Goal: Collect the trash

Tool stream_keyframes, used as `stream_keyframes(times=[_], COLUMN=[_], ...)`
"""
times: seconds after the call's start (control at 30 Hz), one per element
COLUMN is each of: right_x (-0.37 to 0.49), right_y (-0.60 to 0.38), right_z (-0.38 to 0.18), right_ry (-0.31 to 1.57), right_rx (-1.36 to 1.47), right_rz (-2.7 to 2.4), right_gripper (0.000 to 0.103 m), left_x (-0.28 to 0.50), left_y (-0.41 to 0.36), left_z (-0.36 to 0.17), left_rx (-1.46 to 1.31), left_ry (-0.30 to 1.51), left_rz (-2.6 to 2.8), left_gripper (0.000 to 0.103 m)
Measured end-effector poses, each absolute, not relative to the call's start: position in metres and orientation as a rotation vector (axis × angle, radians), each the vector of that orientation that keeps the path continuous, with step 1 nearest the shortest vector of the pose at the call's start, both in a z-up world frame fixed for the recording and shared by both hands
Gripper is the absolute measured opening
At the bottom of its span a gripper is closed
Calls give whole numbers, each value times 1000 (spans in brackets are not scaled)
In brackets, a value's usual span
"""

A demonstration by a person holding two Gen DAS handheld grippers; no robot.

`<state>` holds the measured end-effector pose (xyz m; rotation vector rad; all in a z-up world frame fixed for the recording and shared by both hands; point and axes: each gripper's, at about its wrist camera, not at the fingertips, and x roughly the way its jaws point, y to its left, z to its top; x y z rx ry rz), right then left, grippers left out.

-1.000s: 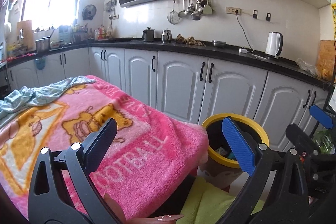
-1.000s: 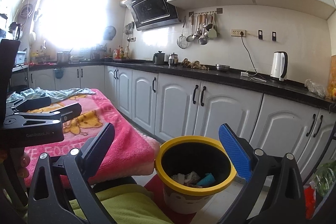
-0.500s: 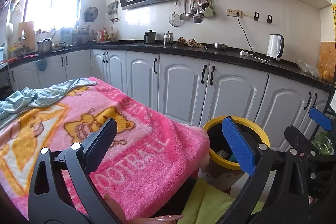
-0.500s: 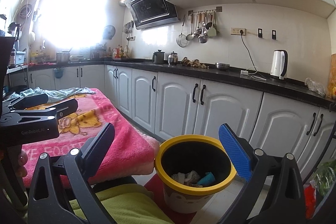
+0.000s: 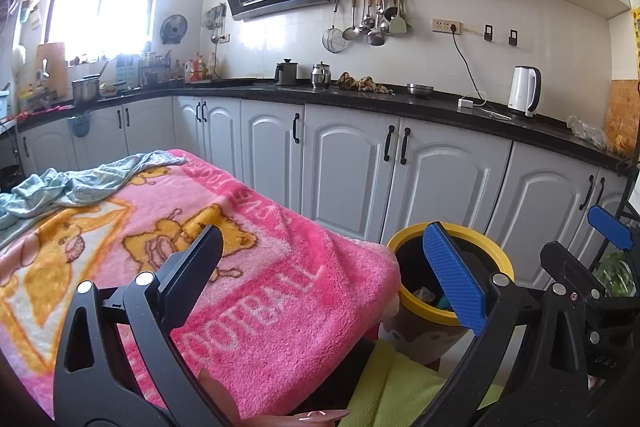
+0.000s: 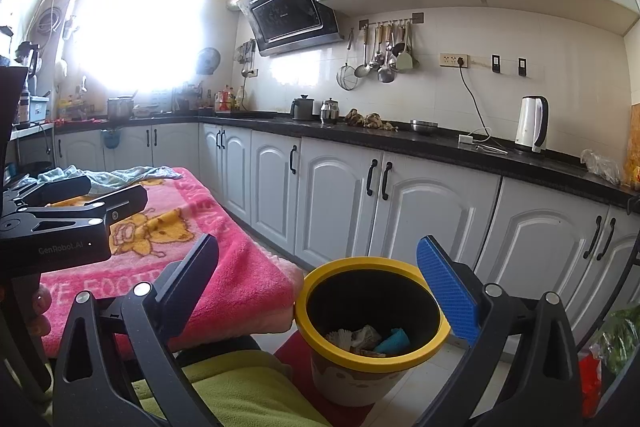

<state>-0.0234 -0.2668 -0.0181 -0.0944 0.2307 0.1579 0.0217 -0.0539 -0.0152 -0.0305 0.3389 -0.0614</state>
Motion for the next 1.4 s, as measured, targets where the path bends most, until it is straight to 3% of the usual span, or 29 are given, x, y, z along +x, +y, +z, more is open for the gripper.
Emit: stream_keyframes(times=[1.4], right_x=[-22], right_y=[-268], right_z=[-18], right_ry=[234], right_rx=[-93], right_rz=[156], right_gripper=[97], left_x=[22], left_y=[-56], left_z=[-15], left_rx=[-34], left_ry=[354], left_rz=[-61], left_gripper=[92])
